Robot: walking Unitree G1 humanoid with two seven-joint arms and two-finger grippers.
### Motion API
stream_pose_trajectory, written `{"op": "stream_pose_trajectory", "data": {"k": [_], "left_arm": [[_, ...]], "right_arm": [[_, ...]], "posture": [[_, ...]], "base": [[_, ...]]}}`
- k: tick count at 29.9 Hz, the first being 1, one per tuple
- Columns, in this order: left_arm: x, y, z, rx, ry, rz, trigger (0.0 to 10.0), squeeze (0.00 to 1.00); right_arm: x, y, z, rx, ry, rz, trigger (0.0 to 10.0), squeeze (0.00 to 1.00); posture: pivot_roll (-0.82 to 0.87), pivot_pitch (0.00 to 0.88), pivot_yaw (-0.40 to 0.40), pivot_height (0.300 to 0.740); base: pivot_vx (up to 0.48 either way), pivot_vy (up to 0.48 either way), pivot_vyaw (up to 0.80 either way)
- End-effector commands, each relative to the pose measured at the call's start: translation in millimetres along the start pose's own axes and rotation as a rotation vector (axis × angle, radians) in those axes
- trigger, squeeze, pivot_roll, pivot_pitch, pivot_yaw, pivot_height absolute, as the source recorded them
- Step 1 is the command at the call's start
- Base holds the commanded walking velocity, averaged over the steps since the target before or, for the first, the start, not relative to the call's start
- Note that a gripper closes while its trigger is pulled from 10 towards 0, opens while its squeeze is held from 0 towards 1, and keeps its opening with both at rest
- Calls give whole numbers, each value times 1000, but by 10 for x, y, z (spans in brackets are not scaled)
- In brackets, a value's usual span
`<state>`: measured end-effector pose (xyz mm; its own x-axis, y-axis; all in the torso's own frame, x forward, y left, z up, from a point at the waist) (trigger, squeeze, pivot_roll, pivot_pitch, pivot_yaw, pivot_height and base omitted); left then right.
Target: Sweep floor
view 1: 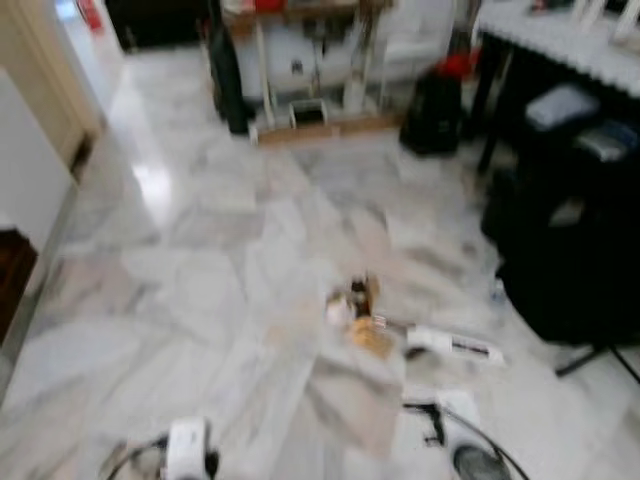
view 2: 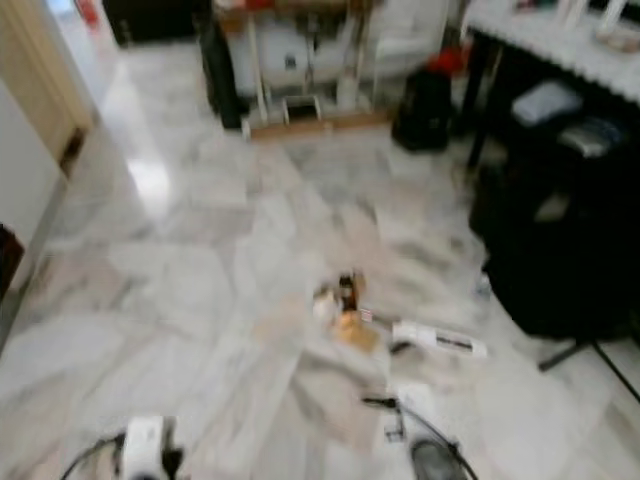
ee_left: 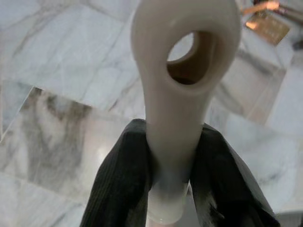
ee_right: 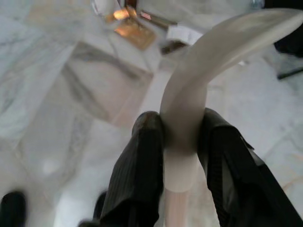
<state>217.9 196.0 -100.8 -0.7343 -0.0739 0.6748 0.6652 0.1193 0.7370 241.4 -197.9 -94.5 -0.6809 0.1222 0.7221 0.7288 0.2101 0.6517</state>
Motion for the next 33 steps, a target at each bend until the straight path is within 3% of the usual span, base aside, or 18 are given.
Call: {"op": "stream_pose_trajectory", "data": {"k": [1,33], "left_arm": [[37,-77,123,17,32,21,10000,0],[48,-109,111,28,32,24,10000,0]], "right_arm": [[-8,95,144,12,35,-28,10000,0],[-10,120,126,16,36,-42,10000,0]], "posture": [[-26,0,19,740],[-25,0,8,740]], "base": [[326,0,0],[327,0,0]]}}
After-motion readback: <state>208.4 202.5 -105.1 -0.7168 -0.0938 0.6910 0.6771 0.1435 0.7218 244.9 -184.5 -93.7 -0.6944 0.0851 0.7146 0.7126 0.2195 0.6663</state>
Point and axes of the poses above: a point about 5 cm out from each wrist's last joint towards the gripper, its own x axis pointing back from the gripper into the wrist, its own y axis along the axis of the wrist's last joint, z = x × y, the point moved 4 cm from there along -x, pointing out of the wrist towards the gripper, and after that the axes turned 2 degrees about x, right-handed, at the moved point
